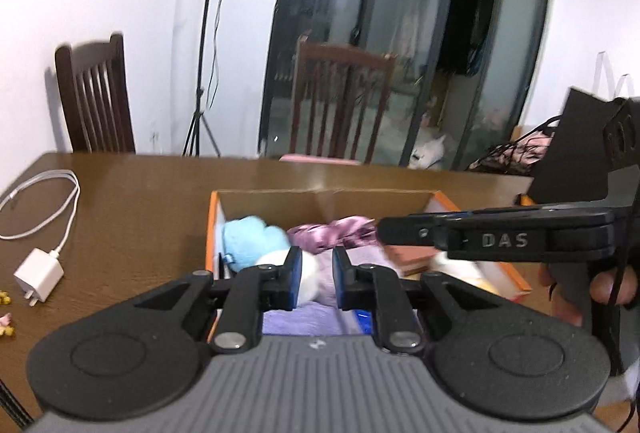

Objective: Organize soft objects
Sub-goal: 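Lower the white puff into the box and open both grippers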

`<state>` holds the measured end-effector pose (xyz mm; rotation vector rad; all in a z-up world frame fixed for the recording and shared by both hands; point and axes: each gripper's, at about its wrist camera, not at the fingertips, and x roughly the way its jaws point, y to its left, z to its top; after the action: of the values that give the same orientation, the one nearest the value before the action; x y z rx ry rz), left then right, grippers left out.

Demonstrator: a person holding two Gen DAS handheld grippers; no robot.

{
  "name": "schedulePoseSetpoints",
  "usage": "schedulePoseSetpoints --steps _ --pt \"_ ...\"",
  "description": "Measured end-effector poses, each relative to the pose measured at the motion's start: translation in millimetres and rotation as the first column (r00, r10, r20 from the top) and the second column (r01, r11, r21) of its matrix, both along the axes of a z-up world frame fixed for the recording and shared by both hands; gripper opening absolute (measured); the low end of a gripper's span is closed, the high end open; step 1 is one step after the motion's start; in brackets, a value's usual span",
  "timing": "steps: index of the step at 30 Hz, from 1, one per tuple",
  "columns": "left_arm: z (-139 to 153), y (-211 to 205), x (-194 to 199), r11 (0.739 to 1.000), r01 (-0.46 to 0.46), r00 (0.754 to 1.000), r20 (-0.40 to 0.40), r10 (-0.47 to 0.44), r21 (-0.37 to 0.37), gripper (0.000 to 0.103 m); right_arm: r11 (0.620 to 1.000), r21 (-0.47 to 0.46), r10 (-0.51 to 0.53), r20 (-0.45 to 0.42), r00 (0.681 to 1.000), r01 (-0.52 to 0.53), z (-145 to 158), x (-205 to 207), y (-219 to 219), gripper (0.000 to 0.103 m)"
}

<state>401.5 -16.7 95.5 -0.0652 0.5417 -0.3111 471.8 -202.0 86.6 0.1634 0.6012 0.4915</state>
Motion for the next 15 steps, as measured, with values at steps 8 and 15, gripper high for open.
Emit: schedulePoseSetpoints --steps 8,15 --pt "24.0 -16.1 -95.5 0.999 0.036 0.992 0.119 -0.037 0.005 0.040 1.000 -0.017 -0.010 0.120 0.993 0.012 29.8 -111.9 -46.2 0.042" --pt "2.7 -14.8 -176.8 1.000 -0.022 0.980 0.199 0.023 -0.011 0.075 0.997 -0.064 -0.031 0.235 0.972 0.047 10.6 -211.7 -71.4 0.064"
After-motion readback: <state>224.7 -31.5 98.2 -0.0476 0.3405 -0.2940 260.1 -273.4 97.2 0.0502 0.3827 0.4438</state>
